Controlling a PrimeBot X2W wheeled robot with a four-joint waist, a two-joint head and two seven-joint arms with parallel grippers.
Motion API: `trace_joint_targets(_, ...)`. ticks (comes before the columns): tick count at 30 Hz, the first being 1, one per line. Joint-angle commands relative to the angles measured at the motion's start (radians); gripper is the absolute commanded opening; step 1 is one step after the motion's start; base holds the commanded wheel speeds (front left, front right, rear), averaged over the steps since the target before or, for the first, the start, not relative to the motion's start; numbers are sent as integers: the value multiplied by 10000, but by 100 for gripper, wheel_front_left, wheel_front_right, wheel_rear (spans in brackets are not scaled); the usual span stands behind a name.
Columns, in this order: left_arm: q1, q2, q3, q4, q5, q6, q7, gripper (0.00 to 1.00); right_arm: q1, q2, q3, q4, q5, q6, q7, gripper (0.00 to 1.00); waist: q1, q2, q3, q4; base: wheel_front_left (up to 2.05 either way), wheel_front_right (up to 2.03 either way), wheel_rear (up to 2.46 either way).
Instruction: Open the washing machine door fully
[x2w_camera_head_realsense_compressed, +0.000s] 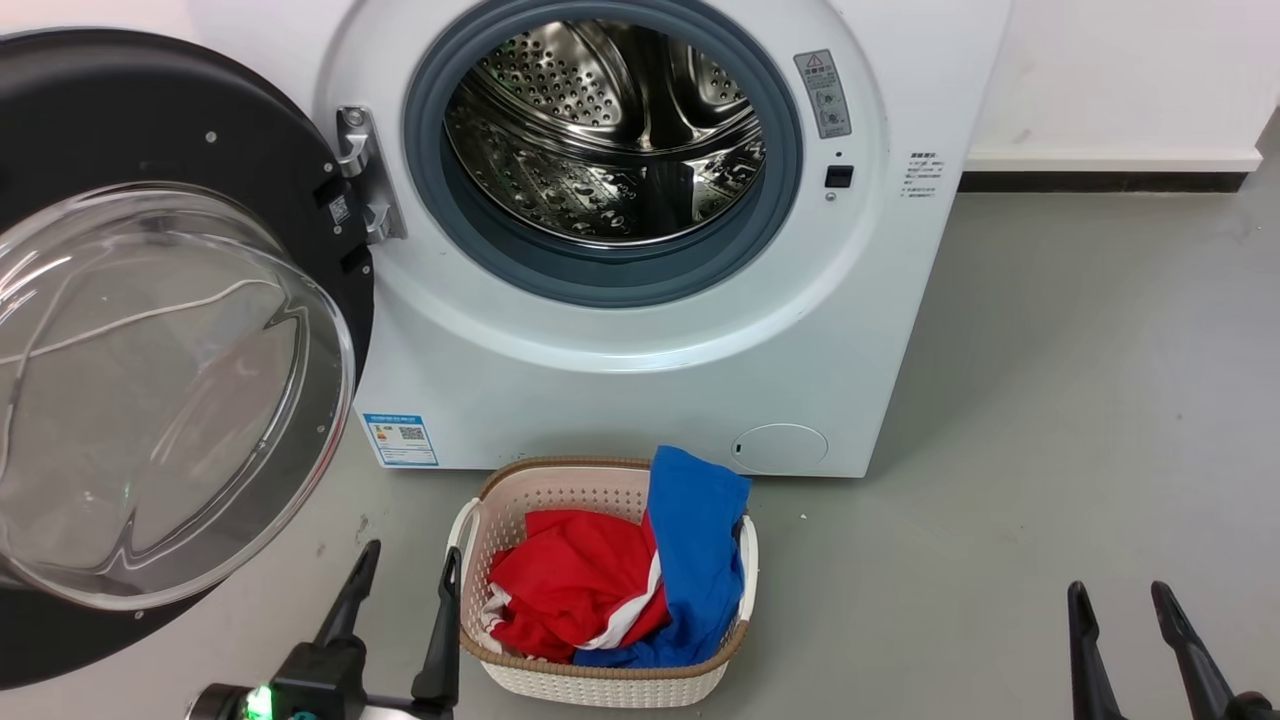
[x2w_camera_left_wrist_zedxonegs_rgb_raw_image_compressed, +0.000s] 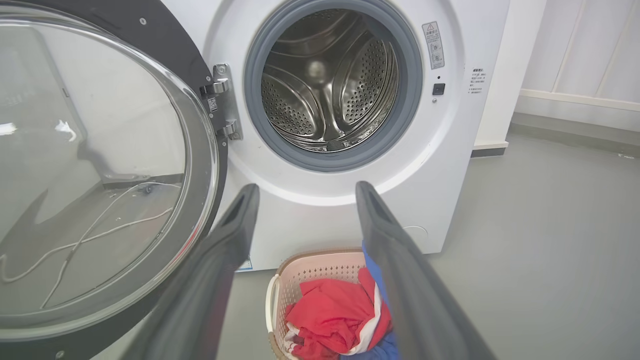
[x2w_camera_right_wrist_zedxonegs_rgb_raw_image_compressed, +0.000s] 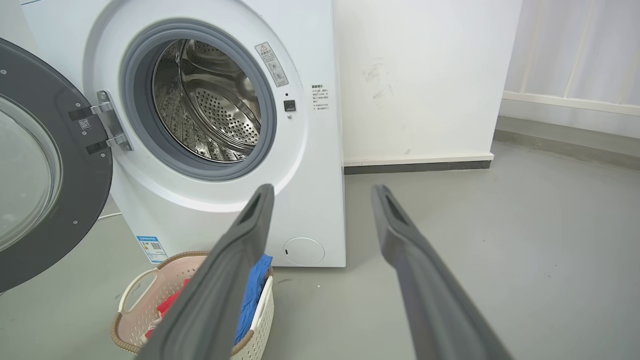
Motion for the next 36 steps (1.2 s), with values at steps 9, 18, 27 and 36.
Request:
trace_joint_targets(9, 147, -88, 47, 147, -89, 98, 27, 100, 111, 14, 75, -16, 55, -2, -18, 100, 1, -1, 5, -18, 0, 0, 0)
trace_joint_targets(18, 206, -137, 75, 647, -137, 142, 42, 0, 30, 6, 111, 397, 140, 0, 30, 0, 1, -1, 20, 15, 0, 0, 0)
trace_joint_targets(27, -109, -145, 287, 783, -2060, 56, 531, 0, -443, -107, 225, 703, 2084, 0, 380, 0, 1, -1, 51, -16, 0, 0, 0)
trace_joint_targets(36, -355, -152, 436, 861, -3789, -25, 927, 0, -880, -189, 309, 1000, 3796, 0, 710, 0, 1, -1, 81, -48, 0, 0, 0)
